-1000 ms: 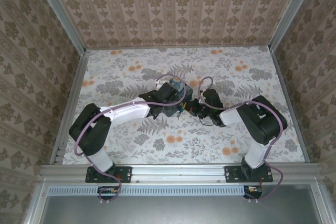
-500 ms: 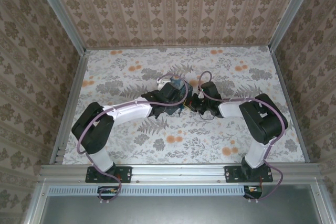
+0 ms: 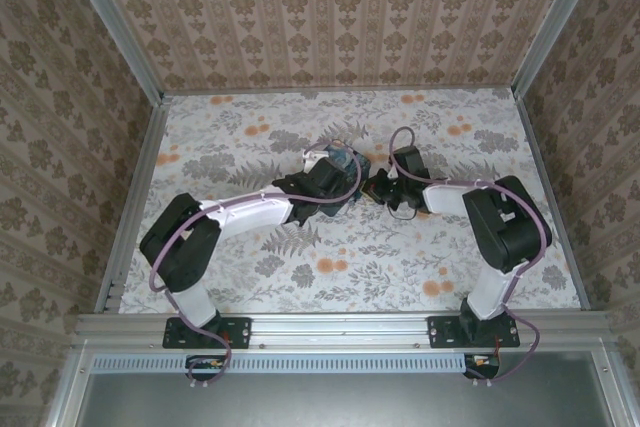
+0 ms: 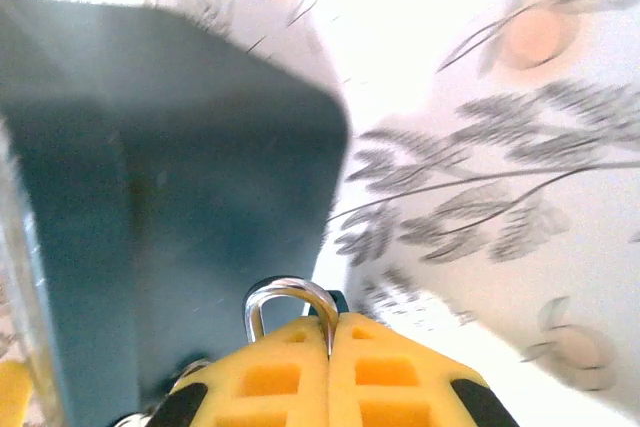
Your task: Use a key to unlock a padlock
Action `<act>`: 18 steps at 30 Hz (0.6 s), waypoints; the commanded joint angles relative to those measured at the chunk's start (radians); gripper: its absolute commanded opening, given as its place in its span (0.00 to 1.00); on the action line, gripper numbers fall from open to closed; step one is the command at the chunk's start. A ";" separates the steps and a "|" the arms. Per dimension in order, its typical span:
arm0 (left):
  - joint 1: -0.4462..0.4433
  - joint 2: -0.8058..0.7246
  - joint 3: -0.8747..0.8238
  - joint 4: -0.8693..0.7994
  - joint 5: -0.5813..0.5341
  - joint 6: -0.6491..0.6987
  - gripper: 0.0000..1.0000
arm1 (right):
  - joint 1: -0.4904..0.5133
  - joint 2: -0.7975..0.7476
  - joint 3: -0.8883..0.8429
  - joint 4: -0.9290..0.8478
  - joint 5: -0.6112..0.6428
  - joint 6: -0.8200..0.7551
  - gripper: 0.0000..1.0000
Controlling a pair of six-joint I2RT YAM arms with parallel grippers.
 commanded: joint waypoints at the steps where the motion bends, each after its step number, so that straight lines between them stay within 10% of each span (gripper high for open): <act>1: -0.005 0.089 -0.050 -0.232 0.068 0.037 0.98 | -0.006 -0.026 0.050 -0.098 0.002 -0.081 0.00; 18: 0.057 -0.096 0.042 -0.254 0.205 0.051 1.00 | 0.077 -0.376 -0.336 0.145 -0.059 0.102 0.00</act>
